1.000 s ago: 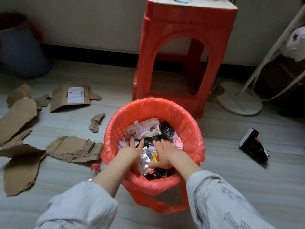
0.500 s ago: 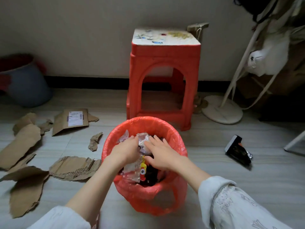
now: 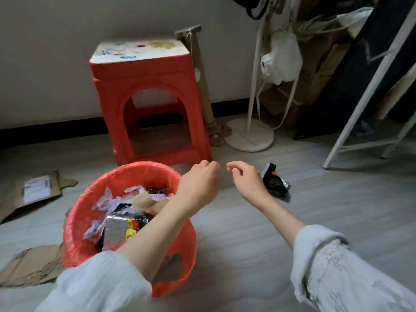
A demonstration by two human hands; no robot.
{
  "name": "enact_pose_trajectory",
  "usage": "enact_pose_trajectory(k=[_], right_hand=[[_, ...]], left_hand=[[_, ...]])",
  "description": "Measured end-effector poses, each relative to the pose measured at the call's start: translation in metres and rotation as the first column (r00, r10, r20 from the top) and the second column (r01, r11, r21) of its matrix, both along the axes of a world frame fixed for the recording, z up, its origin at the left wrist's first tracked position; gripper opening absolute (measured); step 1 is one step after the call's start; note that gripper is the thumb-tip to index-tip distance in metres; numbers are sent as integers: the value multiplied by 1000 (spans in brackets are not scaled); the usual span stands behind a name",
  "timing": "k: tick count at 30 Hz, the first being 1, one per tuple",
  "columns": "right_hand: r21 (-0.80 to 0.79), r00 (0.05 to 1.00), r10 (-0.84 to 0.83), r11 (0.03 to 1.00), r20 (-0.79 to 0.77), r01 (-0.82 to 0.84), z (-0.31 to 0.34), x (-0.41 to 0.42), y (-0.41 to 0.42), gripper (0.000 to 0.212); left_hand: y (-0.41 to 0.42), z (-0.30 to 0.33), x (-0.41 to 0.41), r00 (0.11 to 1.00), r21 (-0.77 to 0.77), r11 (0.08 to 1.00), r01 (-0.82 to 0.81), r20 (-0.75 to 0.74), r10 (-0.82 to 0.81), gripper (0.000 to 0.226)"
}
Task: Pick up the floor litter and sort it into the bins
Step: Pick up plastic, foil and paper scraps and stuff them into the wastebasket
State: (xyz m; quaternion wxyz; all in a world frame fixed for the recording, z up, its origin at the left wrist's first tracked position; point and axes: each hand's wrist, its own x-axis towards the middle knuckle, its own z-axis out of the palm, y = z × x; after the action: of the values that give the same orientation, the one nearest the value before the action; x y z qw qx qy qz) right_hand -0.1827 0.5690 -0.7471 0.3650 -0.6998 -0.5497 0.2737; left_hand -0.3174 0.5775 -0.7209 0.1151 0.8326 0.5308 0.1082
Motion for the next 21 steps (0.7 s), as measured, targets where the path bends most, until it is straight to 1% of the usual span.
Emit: enact_pose_trajectory(k=[2, 4, 7, 9, 10, 12, 15, 17, 19, 21], right_hand=[[-33, 996, -88, 996, 5, 88, -15, 33, -1, 31], [-99, 988, -138, 985, 68, 145, -37, 65, -4, 31], [-225, 979, -126, 961, 163, 161, -82, 104, -7, 36], [-326, 970, -69, 934, 232, 145, -110, 121, -7, 45], [-357, 962, -37, 924, 272, 136, -125, 130, -5, 48], [-365, 933, 12, 922, 361, 129, -143, 142, -2, 53], [-383, 893, 57, 914, 446, 134, -174, 163, 10, 59], [-398, 873, 78, 907, 482, 139, -191, 170, 23, 60], [-359, 832, 65, 918, 551, 166, -205, 175, 40, 64], [-362, 777, 83, 912, 624, 193, -217, 178, 51, 68]], left_hand=[[-1, -19, 25, 998, -80, 997, 23, -48, -27, 36], [-2, -48, 50, 991, -222, 973, 68, -99, -92, 41], [-5, -102, 71, 967, -456, 884, 102, -164, -196, 56], [-5, -135, 72, 959, -542, 838, 59, -203, -199, 67], [-3, -152, 73, 958, -570, 821, 24, -221, -182, 74], [-1, -177, 69, 957, -613, 789, -46, -253, -141, 87], [-11, -223, 72, 941, -676, 730, -100, -302, -151, 109], [-21, -247, 73, 929, -659, 743, -117, -337, -153, 123], [-23, -263, 73, 932, -640, 758, -124, -337, -133, 128], [-23, -269, 75, 937, -655, 744, -129, -326, -125, 131]])
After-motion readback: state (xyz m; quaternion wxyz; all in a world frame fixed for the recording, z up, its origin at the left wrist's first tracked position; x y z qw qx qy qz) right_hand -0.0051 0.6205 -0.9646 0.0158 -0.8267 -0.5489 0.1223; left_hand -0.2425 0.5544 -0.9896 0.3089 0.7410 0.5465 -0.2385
